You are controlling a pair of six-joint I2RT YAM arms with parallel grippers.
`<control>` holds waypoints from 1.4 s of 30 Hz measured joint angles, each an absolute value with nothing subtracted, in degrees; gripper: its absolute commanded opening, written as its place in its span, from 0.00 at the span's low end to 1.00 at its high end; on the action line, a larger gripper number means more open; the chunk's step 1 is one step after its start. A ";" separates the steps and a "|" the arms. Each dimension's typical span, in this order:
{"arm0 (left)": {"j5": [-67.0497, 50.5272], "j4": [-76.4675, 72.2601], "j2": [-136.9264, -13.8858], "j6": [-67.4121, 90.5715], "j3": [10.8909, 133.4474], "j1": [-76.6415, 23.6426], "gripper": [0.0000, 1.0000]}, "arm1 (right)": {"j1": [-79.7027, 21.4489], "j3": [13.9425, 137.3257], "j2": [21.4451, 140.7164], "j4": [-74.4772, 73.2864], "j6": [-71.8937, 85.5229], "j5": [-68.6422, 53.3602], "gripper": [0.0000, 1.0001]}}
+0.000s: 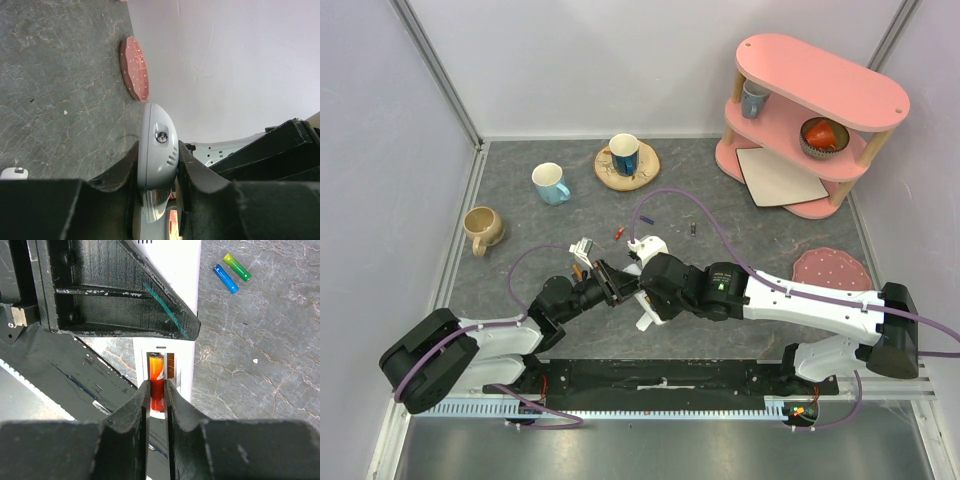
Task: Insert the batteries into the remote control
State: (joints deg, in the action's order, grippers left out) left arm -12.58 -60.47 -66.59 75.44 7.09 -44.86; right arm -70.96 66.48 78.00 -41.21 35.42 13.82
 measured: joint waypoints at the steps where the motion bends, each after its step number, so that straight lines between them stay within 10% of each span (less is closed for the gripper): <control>1: -12.53 -60.49 -66.59 75.44 7.09 -44.86 0.02 | -70.96 66.48 78.00 -41.19 35.46 13.82 0.24; 42: -9.85 -67.81 -65.14 77.78 5.32 -45.52 0.02 | -71.05 71.40 77.97 -43.05 36.64 15.16 0.43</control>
